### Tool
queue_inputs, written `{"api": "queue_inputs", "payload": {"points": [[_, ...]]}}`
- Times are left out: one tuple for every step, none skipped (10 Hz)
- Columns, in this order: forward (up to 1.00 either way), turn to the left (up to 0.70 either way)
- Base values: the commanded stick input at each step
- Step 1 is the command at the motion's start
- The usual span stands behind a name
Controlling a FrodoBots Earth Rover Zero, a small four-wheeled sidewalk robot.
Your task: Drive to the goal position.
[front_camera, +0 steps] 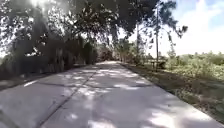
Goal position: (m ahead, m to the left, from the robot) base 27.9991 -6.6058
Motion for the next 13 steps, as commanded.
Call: {"api": "queue_inputs", "payload": {"points": [[0.85, 0.0], [0.85, 0.0], [0.85, 0.0], [0.85, 0.0], [0.85, 0.0], [0.85, 0.0], [0.85, 0.0], [0.85, 0.0], [0.85, 0.0], [0.85, 0.0], [0.85, 0.0], [0.85, 0.0], [0.85, 0.0]]}}
